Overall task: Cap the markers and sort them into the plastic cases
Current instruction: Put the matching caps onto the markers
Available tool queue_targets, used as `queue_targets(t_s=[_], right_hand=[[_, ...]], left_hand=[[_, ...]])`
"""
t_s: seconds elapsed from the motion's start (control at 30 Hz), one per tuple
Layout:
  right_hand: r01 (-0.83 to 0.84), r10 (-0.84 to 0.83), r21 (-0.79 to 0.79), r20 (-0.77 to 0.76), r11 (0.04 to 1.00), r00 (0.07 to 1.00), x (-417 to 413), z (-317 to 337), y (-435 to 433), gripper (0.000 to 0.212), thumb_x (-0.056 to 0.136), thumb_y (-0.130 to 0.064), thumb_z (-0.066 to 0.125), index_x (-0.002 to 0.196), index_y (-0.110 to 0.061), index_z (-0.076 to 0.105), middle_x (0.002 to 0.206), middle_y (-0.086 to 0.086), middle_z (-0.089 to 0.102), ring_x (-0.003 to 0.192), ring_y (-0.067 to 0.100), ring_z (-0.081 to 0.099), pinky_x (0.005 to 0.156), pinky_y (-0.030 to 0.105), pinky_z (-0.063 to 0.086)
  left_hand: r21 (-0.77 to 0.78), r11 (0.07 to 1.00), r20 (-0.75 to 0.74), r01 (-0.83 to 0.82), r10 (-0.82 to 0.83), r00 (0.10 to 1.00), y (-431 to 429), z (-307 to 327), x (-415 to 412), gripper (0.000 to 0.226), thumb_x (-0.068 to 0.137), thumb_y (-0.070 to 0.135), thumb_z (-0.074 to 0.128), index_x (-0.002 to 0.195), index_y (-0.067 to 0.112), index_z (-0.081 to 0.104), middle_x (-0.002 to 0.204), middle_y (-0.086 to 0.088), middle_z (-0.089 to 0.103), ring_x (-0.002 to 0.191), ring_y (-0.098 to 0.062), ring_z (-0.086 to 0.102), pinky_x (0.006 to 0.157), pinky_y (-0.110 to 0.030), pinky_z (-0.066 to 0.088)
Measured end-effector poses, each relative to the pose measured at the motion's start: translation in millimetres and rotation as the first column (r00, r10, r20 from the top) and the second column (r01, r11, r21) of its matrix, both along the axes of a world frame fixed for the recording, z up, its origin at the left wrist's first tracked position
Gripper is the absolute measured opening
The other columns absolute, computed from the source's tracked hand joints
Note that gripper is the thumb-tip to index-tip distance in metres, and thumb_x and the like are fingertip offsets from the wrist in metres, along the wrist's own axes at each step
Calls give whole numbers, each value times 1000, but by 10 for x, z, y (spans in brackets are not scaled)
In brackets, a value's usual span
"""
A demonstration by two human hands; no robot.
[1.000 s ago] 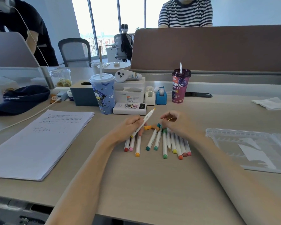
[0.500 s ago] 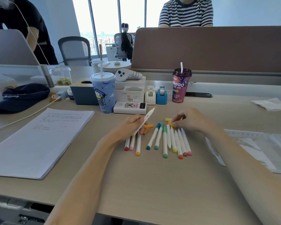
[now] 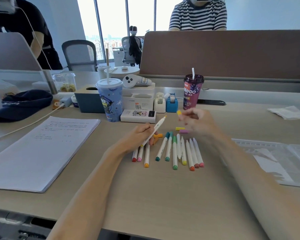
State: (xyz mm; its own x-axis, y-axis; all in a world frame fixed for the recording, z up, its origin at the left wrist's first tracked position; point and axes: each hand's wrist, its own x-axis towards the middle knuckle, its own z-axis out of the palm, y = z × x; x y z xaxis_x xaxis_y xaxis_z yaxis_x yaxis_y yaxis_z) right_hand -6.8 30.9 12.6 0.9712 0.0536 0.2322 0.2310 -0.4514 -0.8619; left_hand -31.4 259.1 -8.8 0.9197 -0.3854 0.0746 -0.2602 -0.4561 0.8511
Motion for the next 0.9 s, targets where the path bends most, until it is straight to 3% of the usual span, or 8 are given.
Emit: queue_targets(t_s=[0.07,0.13,0.2,0.27,0.4,0.67,0.8,0.9], right_hand=[[-67,71,256,-6,964,997,-55,39,35,30,94,-24,60,124,-29,55,97,-4,69,84,11,58,68,23,50],[-124,128,282,4,951,992,-82,39,84,31,97,-21,56,125,-36,54,97,-4,67,84,12,56,71,25,50],[-120,117,291,30,949,993,-85,20,147,23,97,-20,56,117,-31,59,95,-7,69,82,8,58,67,20,48],[-73,58,317,58,946,997,-78,0,202,19,95,-21,60,113,-24,62,96,-7,71,80,5,62,61,13,47],[-64,55,312,36,948,998,-79,-39,240,16,92,-23,63,108,-23,64,93,-8,72,80,3,66,55,10,48],[-136,120,202,91,970,989,-100,-96,370,18,91,-16,64,108,-22,68,88,-10,70,79,-7,64,65,6,47],[-106,74,209,153,972,985,-113,-143,453,25,92,-15,62,117,-14,68,88,-9,68,77,-5,63,71,5,46],[-99,66,165,195,981,979,-107,-159,489,27,92,-18,63,119,-13,68,93,-8,70,86,1,64,81,12,49]], left_hand=[[-19,1000,-5,9,-9,1000,-21,7,-19,28,105,19,30,98,8,55,67,4,56,67,-3,55,67,-17,48],[-29,999,-13,19,-20,1000,-29,9,-31,28,105,19,30,95,10,54,67,3,56,70,-7,55,72,-21,49],[-22,999,-14,28,-28,1000,-30,15,-36,29,105,20,30,93,13,55,68,2,57,74,-11,55,78,-27,49],[-1,1000,-9,31,-31,999,-26,14,-39,30,105,20,30,90,13,55,70,0,57,76,-4,58,84,-31,47],[-2,999,9,33,-33,999,-55,21,-57,32,105,14,29,98,-6,53,70,-3,55,70,13,57,81,-22,45],[78,997,44,-4,1,999,-66,36,-49,30,105,17,30,100,-1,53,69,1,50,61,7,52,66,-14,41],[165,983,113,-79,61,992,-68,-16,-21,26,105,25,27,93,18,49,73,4,48,67,-10,43,68,-27,39],[166,981,114,-96,78,990,-47,-16,-18,25,105,27,27,95,19,49,76,2,49,73,-14,44,72,-33,41]])
